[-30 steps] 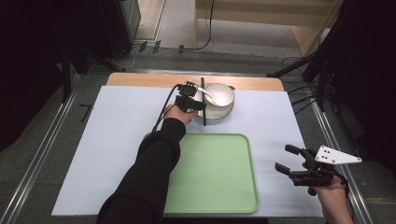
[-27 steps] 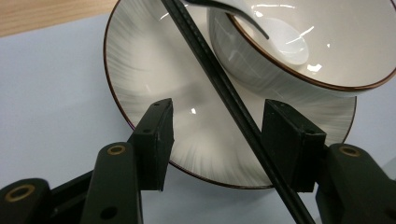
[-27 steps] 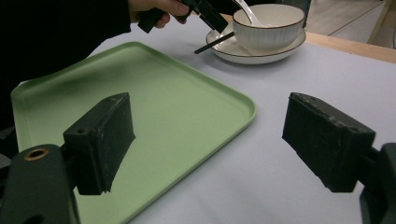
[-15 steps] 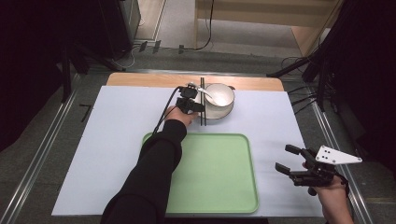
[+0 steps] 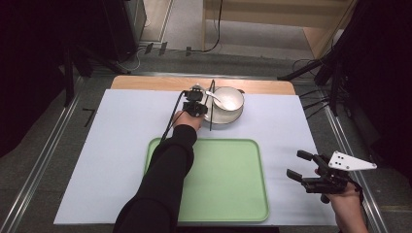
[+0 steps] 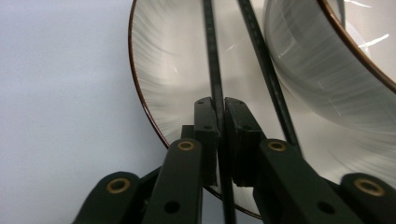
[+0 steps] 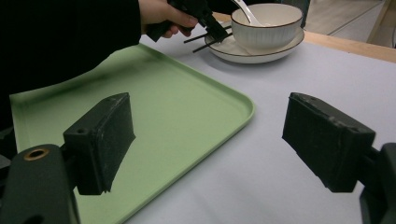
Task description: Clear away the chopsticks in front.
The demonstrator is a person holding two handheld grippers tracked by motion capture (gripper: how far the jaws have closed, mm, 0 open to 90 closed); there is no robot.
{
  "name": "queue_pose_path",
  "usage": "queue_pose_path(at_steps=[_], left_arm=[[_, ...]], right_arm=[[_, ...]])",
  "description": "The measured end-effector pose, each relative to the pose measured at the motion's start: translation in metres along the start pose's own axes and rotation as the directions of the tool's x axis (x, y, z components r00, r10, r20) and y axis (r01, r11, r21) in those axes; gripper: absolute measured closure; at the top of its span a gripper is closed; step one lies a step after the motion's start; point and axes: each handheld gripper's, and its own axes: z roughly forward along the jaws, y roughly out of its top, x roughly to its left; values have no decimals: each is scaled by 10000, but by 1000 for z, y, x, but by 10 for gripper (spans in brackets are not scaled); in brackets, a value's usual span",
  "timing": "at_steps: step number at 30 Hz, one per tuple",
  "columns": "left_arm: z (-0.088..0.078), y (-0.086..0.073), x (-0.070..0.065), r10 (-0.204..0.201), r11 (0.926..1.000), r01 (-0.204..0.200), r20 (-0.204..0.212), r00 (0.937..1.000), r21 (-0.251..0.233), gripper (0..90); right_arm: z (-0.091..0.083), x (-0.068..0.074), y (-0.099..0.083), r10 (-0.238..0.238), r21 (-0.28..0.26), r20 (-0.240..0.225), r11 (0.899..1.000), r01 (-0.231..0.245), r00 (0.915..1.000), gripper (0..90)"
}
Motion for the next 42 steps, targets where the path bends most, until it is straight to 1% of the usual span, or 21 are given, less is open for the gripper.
queue_pose_path(at_steps=[2, 3, 8, 11, 12, 16, 19, 20, 23, 26, 28, 32, 35, 37, 38, 40, 42], left_arm=[[0, 0, 0, -83, 10000, 83, -33, 10000, 1, 851], [0, 0, 0, -16, 10000, 16, -9, 10000, 18, 852], [-1, 1, -2, -5, 10000, 6, -114, 9999, 91, 854], [-4, 2, 0, -31, 9999, 33, -104, 9999, 126, 856], [-6, 3, 2, -102, 9999, 103, -47, 9999, 73, 856], [-18, 8, 10, -247, 9997, 247, 41, 9997, -57, 856], [-28, 11, 18, -349, 9994, 349, 142, 9993, -21, 856], [-31, 11, 22, -336, 9994, 333, 339, 9989, 80, 856], [-43, 10, 31, -216, 9998, 214, 361, 9991, 56, 856], [-56, 8, 42, -131, 9999, 131, 326, 9994, -16, 856], [-64, 5, 49, -198, 9997, 202, 353, 9992, -100, 856], [-80, -3, 60, -45, 9999, 51, 428, 9991, -128, 856], [-91, -12, 66, 40, 9999, -30, 585, 9983, -171, 856], [-97, -19, 69, 150, 9997, -136, 635, 9979, -222, 856], [-99, -23, 69, 193, 9996, -179, 588, 9981, -237, 856], [-105, -31, 72, 346, 9993, -333, 705, 9969, -184, 856], [-110, -39, 72, 516, 9985, -503, 623, 9967, -227, 855]], right_arm=[[0, 0, 0, -2, -1, 5, 10000, 2, 10000, 168], [0, 0, 0, -7, 18, 0, 10000, 7, 10000, 168], [0, 1, 0, 9, 36, -48, 10000, -9, 10000, 168], [0, 1, 0, -7, 6, -64, 10000, 7, 10000, 169], [0, 1, 0, -7, 6, -64, 10000, 7, 10000, 169], [-1, 1, 0, 29, -31, -58, 10000, -29, 10000, 169], [-1, 0, 0, 26, -28, -34, 10000, -26, 10000, 168], [-1, 0, -1, 31, -13, -17, 10000, -31, 10000, 168], [-1, 0, -1, 16, 31, 10, 10000, -16, 10000, 168], [-1, 1, -1, 13, 61, -4, 10000, -13, 10000, 169], [-1, 1, -1, 3, 61, 3, 10000, -3, 10000, 169], [0, 1, 0, -38, 97, -18, 9999, 38, 10000, 169], [1, 1, 0, -60, 120, -39, 9999, 60, 10000, 169], [2, 1, 0, -64, 132, -39, 9999, 65, 10000, 168], [2, 1, 0, -47, 151, -46, 9999, 47, 10000, 169], [3, 1, 0, -45, 141, -52, 9999, 46, 10000, 168], [3, 2, 1, -68, 166, -72, 9998, 69, 10000, 169]])
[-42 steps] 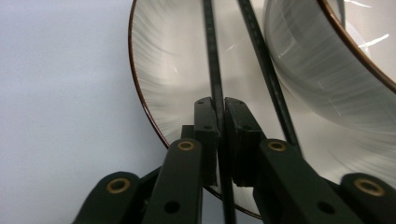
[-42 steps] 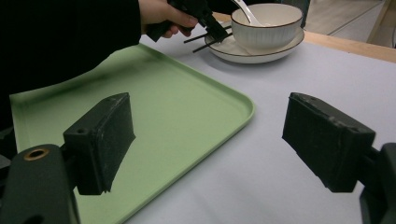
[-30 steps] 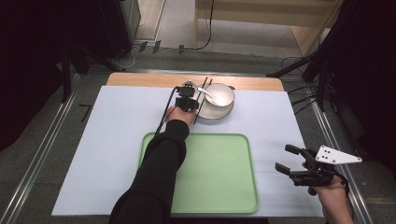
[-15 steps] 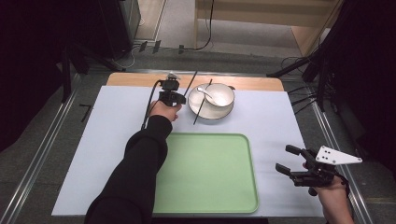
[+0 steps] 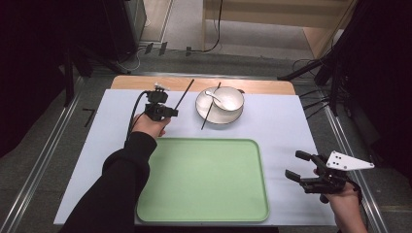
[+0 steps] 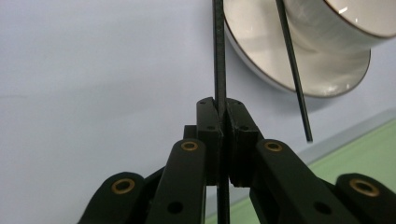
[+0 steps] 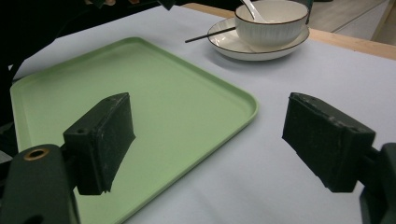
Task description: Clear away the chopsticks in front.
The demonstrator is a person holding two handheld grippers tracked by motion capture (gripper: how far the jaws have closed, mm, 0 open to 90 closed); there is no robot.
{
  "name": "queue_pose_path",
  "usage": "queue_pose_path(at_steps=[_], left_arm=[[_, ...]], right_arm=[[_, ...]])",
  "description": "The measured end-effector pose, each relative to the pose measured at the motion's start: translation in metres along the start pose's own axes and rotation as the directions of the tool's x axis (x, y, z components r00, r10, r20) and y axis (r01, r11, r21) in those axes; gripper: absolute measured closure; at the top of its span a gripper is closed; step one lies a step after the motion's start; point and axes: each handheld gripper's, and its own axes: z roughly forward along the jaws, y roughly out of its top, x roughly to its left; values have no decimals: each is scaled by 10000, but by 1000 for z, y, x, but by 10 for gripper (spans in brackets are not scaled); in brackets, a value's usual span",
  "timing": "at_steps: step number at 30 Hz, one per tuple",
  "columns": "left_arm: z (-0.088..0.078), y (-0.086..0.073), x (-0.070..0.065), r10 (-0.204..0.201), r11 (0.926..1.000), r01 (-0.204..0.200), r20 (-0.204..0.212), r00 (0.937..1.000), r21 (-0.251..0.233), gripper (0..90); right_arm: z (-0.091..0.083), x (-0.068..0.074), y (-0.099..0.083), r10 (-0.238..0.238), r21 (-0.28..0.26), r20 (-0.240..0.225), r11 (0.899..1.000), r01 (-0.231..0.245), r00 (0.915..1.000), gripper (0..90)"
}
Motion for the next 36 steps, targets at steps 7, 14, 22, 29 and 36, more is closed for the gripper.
queue_pose_path(at_steps=[7, 14, 22, 29, 36], left_arm=[[-20, -34, 3, -19, 9998, 26, 321, 9995, -194, 855], [-33, -71, -1, -14, 9995, 29, 498, 9988, -307, 856], [-57, -103, -4, -236, 9971, 267, 451, 9987, -711, 855], [-70, -131, -7, -510, 9971, 541, 572, 9971, -538, 855], [-76, -159, -12, -628, 9978, 636, 415, 9972, -191, 854]], right_arm=[[1, 0, 0, -38, 47, 15, 10000, 38, 10000, 168], [3, 1, 1, -65, 68, -26, 10000, 65, 10000, 168], [5, 1, 3, -142, 59, -92, 9999, 143, 9999, 168], [7, 1, 5, -152, 63, -161, 9999, 153, 9998, 168], [10, 0, 6, -175, 62, -207, 9998, 176, 9996, 168]])
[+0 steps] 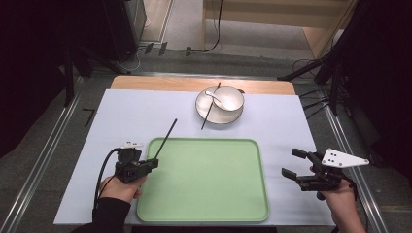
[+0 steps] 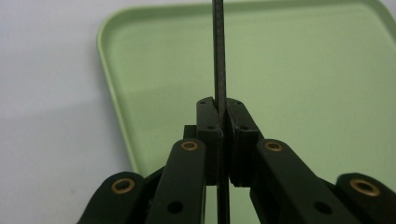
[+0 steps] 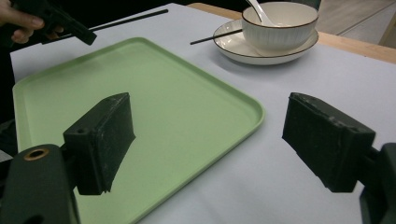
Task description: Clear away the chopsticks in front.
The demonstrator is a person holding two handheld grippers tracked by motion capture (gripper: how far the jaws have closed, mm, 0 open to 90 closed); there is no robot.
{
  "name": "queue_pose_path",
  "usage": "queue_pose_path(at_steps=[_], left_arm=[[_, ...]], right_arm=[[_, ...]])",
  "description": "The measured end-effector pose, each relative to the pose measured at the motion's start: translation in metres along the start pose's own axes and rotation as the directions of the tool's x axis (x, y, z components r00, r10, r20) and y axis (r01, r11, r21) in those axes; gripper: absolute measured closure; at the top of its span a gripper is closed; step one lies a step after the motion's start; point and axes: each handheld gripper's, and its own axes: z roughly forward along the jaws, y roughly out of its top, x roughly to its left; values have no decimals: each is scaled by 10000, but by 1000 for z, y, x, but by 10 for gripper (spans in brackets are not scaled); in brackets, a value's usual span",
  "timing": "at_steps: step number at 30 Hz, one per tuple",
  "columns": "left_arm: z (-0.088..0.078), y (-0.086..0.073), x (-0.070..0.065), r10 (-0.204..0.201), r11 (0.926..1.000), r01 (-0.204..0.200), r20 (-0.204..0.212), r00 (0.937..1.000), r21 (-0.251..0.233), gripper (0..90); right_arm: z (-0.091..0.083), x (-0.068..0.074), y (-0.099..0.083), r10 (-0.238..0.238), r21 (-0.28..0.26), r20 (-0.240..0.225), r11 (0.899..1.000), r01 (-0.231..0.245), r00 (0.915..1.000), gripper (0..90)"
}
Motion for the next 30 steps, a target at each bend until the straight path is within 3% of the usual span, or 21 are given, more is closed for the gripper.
queue_pose_path(at_steps=[4, 12, 18, 27, 30], left_arm=[[-1, -14, -4, 47, 9995, -47, -9, 10000, 311, 854], [3, -29, -4, -262, 9966, 245, 200, 9995, 792, 853], [15, -33, -5, -287, 9892, 283, 10, 9996, 1437, 850], [17, -33, -6, -102, 9928, 89, 106, 9999, 1198, 788], [17, -31, -5, -123, 9921, 83, 319, 9994, 1250, 717]], right_arm=[[3, 0, 1, -52, 29, -75, 10000, 52, 10000, 168], [6, 0, 3, -74, 19, -144, 10000, 74, 9999, 168], [6, -1, 3, -71, 6, -142, 10000, 71, 9999, 169], [5, -1, 2, -38, -9, -115, 10000, 38, 9999, 168], [5, -1, 2, -24, 13, -131, 10000, 24, 9999, 168]])
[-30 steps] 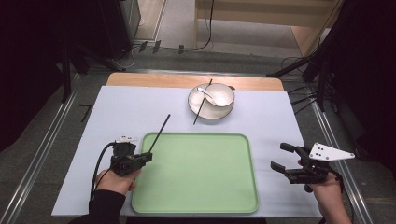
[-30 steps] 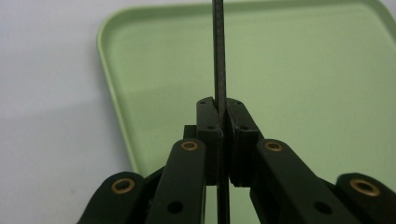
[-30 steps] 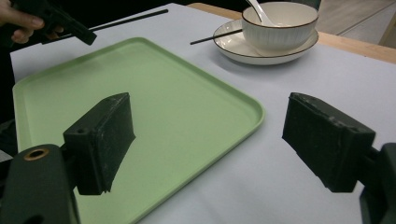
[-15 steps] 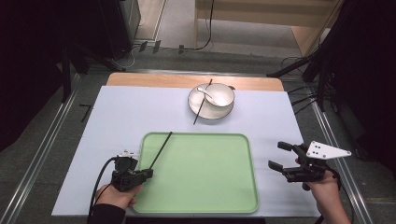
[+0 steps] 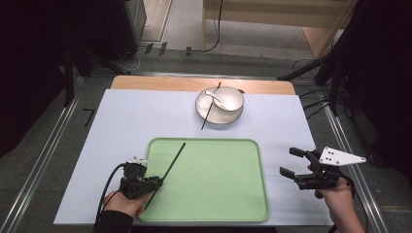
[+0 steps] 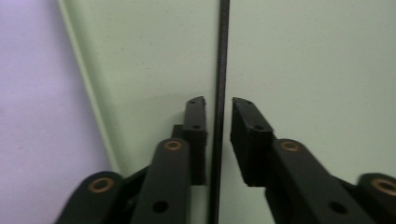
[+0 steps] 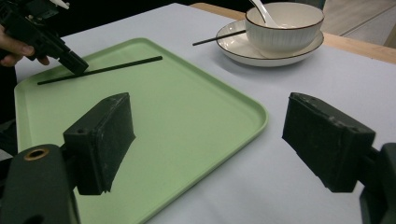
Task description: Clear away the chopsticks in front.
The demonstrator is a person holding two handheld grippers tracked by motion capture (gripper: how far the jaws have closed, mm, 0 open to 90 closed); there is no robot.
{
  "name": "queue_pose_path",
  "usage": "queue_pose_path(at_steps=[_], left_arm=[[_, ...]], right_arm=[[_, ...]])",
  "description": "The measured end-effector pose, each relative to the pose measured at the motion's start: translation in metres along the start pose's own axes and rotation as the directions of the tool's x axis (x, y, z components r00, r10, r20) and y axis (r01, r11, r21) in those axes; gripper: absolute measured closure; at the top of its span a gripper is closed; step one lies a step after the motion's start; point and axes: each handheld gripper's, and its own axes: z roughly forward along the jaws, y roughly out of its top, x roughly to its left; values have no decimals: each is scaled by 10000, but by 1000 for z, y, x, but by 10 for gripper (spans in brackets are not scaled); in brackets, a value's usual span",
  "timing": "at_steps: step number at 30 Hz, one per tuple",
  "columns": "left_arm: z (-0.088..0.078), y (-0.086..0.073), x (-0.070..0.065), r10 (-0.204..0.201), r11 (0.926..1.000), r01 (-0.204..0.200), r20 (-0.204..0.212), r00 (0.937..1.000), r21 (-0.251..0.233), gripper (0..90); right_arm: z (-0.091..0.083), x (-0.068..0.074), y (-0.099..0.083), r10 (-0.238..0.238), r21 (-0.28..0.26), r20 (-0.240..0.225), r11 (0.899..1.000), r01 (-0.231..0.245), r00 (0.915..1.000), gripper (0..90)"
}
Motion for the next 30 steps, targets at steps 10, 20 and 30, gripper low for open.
queue_pose_path(at_steps=[10, 20, 30], left_arm=[[-4, 18, 2, 603, 9971, -557, 919, 9939, -519, 448], [2, 56, 2, 1266, 9908, -1197, 1187, 9848, -636, 358], [19, 110, -6, 1658, 9857, -1604, 1286, 9777, -515, 344]], right_arm=[[-2, 0, -1, 65, 12, 65, 10000, -65, 10000, 169], [-3, 0, -3, 84, 18, 157, 10000, -85, 9998, 168], [-4, 0, -3, 118, -33, 92, 9999, -118, 9999, 169]])
